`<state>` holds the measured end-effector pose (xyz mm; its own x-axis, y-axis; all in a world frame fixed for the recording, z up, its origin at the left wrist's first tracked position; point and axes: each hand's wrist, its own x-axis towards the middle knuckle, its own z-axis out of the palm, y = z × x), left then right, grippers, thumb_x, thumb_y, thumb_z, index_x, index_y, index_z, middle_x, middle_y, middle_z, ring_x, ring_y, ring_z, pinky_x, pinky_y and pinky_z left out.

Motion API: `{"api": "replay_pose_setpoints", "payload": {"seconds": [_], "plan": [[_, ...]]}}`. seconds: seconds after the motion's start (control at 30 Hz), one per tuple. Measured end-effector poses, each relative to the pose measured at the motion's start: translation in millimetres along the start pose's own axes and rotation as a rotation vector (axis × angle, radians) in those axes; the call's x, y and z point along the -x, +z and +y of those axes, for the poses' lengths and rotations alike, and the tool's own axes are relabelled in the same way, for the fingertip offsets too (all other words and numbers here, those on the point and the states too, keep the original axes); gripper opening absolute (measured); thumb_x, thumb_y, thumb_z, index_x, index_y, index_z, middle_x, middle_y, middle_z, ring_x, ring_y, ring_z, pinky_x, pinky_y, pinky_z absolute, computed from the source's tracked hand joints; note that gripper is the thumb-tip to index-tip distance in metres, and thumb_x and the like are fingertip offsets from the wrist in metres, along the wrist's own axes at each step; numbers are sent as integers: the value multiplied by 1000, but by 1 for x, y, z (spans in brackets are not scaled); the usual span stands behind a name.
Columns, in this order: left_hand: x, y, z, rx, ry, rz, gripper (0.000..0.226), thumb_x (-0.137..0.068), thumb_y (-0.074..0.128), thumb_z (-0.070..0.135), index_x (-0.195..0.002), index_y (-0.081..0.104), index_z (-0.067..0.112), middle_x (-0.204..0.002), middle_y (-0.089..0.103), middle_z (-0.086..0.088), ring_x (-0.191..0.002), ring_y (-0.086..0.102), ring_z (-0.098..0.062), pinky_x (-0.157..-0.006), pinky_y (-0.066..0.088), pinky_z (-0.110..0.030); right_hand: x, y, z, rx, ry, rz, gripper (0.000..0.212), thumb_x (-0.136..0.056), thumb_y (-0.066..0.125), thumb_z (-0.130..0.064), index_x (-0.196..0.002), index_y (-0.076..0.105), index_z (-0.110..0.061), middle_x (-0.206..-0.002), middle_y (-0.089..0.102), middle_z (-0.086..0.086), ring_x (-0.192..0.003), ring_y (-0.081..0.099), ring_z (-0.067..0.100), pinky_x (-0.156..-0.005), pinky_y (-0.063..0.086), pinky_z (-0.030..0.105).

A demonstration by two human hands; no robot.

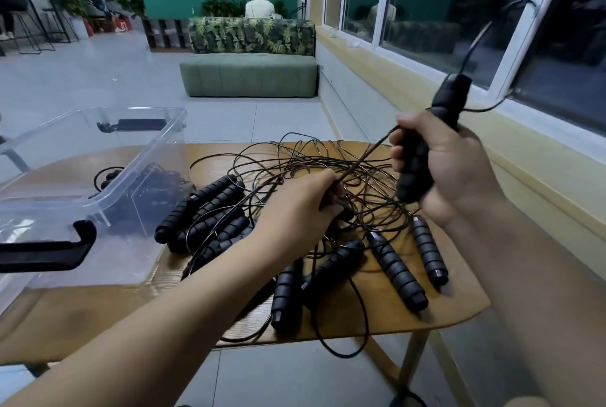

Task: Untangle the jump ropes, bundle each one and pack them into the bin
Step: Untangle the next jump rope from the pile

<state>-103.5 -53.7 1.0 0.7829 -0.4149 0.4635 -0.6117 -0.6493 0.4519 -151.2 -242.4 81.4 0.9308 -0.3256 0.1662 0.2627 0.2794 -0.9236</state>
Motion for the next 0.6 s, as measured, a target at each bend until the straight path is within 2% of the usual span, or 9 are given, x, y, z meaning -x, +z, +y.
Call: {"api": "replay_pose_setpoints", "payload": {"seconds": [0.07, 0.13, 0.27, 0.33, 0.43, 0.53, 0.6], "plan": [[-1, -2, -8, -5, -22, 31, 7, -95, 72, 22, -98, 65, 23, -85, 63, 14, -83, 55, -14, -68, 40, -36, -6, -5, 2, -27, 6, 41, 12, -96, 76, -17, -98, 66, -9, -75, 72, 3, -59, 63, 14, -52, 48, 25], [-4, -3, -16, 3, -56, 76, 9, -99, 68, 28, -94, 68, 20, -82, 69, 7, -80, 61, -19, -69, 49, -39, -11, -6, 9, 1, 28, 52, 18, -97, 77, -21, -105, 67, -9, -81, 76, 4, -61, 64, 13, -53, 49, 25], [-9, -5, -16, -18, -45, 170, 17, -102, 63, 36, -95, 68, 22, -78, 70, 4, -76, 64, -24, -66, 54, -45, -10, 4, 32, 172, 73, -92, 19, -97, 79, -24, -104, 71, -8, -90, 80, 10, -65, 66, 15, -55, 50, 24], [-8, -4, -8, -35, 23, 190, 15, -103, 63, 34, -95, 69, 23, -79, 71, 4, -74, 63, -24, -63, 52, -44, -4, 11, 44, 250, 72, -146, 20, -95, 81, -26, -104, 74, -9, -88, 80, 10, -64, 65, 17, -55, 50, 25], [-4, -6, 3, -26, 92, 226, 11, -105, 63, 28, -106, 74, 28, -82, 73, 8, -72, 63, -18, -61, 50, -40, -1, 17, 52, 346, 26, -134, 16, -95, 82, -24, -97, 75, -10, -78, 75, 7, -61, 67, 19, -55, 51, 28], [-4, -7, 0, 21, 51, 200, 12, -101, 65, 23, -107, 73, 29, -82, 73, 8, -74, 64, -20, -64, 52, -40, 1, 18, 52, 417, 8, -136, 14, -97, 80, -23, -97, 74, -10, -80, 78, 7, -66, 72, 21, -58, 53, 33], [-4, -7, -3, 46, 12, 143, 5, -96, 69, 29, -101, 70, 29, -80, 71, 9, -76, 65, -17, -66, 53, -39, 4, 20, 51, 438, 5, -163, 12, -98, 78, -22, -96, 74, -10, -84, 80, 9, -68, 74, 21, -59, 53, 32]]}}
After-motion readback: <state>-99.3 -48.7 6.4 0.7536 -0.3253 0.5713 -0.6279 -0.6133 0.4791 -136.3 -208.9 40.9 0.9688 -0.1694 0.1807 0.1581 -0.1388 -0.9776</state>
